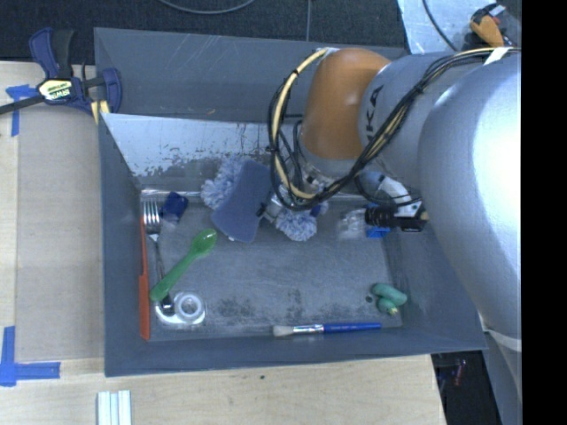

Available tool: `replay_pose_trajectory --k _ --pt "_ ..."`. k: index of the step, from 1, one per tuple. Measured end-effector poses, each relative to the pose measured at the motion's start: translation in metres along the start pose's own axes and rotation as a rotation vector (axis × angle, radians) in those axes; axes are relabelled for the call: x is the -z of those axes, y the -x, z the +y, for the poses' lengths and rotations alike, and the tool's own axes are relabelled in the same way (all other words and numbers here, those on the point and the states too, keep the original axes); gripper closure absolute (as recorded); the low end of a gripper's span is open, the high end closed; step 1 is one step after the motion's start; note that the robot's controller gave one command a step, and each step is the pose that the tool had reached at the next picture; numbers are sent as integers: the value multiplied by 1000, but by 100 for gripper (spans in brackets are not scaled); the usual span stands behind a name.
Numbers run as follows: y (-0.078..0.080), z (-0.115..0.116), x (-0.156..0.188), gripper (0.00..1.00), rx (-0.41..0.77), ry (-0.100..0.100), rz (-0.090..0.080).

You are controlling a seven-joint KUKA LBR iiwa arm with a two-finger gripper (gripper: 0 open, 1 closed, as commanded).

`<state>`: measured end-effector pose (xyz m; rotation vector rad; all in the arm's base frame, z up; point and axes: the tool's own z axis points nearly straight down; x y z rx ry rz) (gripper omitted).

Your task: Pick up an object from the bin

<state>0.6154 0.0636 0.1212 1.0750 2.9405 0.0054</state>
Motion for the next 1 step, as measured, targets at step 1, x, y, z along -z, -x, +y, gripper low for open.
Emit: replay_pose_trajectory --k 1 --pt "1 1 17 100 0 3 -3"
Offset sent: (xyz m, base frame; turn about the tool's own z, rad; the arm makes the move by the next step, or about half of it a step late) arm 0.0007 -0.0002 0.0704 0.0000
